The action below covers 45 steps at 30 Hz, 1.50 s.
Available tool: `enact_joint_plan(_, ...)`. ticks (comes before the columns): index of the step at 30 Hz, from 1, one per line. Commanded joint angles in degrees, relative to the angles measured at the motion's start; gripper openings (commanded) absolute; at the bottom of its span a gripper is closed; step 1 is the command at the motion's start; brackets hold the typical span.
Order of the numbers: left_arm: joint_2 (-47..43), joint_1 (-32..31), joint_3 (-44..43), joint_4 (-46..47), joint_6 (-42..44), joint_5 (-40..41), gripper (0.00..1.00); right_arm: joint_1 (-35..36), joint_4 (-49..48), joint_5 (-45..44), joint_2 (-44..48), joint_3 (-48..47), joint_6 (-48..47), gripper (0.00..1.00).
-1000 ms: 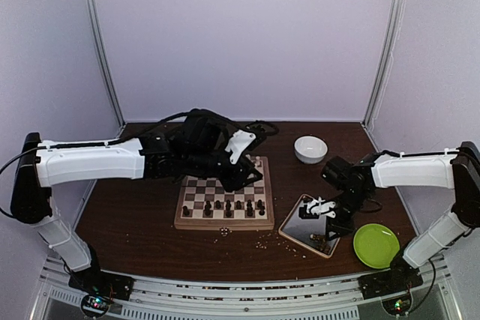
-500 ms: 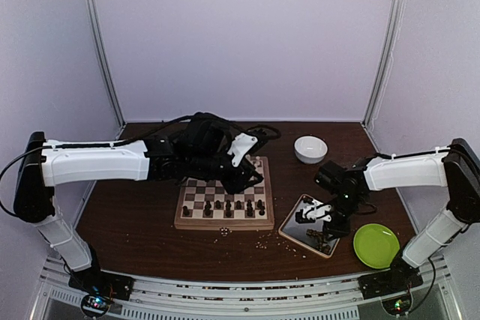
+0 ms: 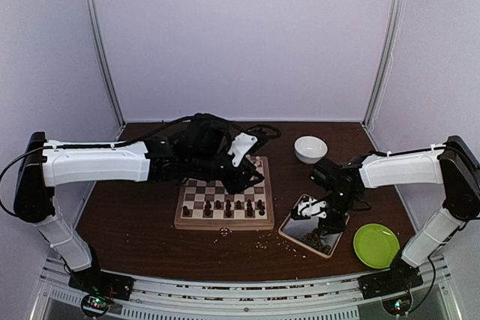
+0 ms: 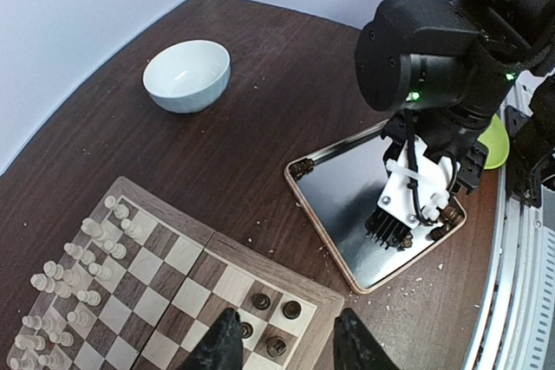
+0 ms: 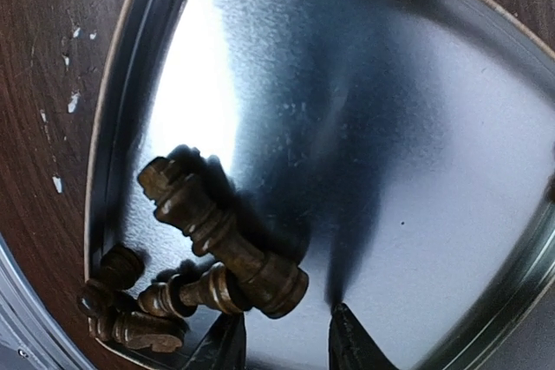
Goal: Set up the chess pieces on the board
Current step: Pick up the queen from the storage box.
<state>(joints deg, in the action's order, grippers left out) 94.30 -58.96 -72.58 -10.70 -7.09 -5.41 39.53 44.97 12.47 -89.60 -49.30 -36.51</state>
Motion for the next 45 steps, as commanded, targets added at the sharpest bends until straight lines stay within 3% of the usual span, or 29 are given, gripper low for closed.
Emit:
enact_joint_plan(1,-0.2,-0.3,0.9,2.4,-0.4,-0.3,0.37,0.3,0.9,-1.6,1.6,-2.2,-3.9,0.34)
enact_joint_plan(8,-0.8,-0.3,1.9,2.8,-0.4,0.0,0.37,0.2,4.1,2.6,3.9,-6.2,-7.7,0.35)
enact_joint_plan(16,-1.0,-0.3,2.2,3.0,-0.8,0.4,0.37,0.8,2.2,6.9,-1.1,-8.4,-7.3,0.33)
enact_joint_plan(33,-1.3,-0.2,3.7,3.7,-1.2,1.7,0.37,1.7,0.1,3.4,-2.7,-3.6,-9.1,0.34)
enact_joint_plan(45,-1.1,-0.2,3.9,4.1,-1.8,1.7,0.37,2.1,-1.9,-0.3,-5.8,-3.0,-6.6,0.27)
